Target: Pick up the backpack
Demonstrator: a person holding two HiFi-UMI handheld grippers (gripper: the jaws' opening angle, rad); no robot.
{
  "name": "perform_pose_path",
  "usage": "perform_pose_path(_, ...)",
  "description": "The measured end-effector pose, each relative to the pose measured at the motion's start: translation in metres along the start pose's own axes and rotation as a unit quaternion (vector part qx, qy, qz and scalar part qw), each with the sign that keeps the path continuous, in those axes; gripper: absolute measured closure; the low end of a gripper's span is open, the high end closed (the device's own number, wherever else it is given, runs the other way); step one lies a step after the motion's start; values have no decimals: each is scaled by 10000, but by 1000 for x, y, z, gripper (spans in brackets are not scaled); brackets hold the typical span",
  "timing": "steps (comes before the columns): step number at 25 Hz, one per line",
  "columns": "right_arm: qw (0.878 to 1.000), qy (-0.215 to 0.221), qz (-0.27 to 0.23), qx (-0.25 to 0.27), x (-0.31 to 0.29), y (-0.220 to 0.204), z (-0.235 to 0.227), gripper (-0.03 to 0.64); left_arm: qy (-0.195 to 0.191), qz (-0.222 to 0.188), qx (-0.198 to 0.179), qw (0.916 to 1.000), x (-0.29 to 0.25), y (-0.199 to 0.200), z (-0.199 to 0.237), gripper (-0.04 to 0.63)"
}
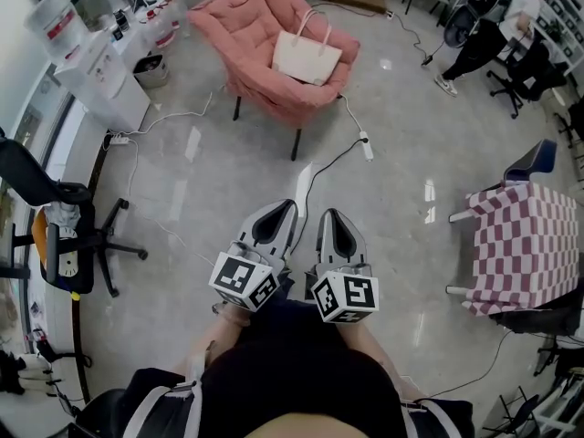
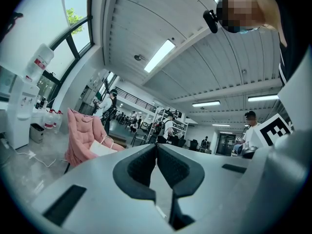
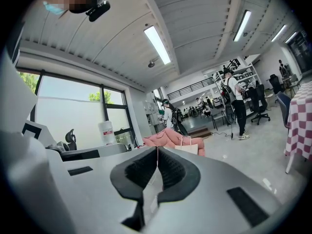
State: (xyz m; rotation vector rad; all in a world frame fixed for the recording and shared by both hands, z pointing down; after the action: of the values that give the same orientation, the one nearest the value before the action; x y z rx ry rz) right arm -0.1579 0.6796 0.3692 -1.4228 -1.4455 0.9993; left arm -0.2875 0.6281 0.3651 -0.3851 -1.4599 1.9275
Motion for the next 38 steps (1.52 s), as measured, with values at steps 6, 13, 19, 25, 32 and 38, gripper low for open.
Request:
perform_pose_path(6,10000,-20,30,-5,-25,-3,3,584,3,34,10,10000,-12,4,22,569)
perform_pose_path(13,9999,-96,32,44,-54,-6,7,584,-67,74,55,9999,-30,8,48,569)
perform_pose_path(19,9998,-194,-15,13,-76,-15,7,584,-198,77,20,9998,-43,7,67,569)
perform_pose_path(25,9999,-126,69,-40,-102,-27,12,584,-125,110,-61,9998,-51,8,96,569)
perform_pose_path(32,10000,-81,5,2,-138,-27,15,584,-166,44,-122,9998,-72,16,122,569)
perform_pose_path(38,9999,-149,29,24,-161,-29,12,584,-218,52,-74,9997,-90,17,137,569)
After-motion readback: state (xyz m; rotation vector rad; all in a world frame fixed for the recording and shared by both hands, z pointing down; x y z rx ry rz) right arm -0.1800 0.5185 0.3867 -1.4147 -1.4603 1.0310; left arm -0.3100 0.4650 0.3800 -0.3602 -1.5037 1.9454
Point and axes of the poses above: the fingertips, and each gripper's own axes: x backward along the fingers, z to its left, y out of its top, the point moved 7 cm from there along x, backward along the fingers, and after that the axes turned 10 degrees about -z, right-handed, at the moved point
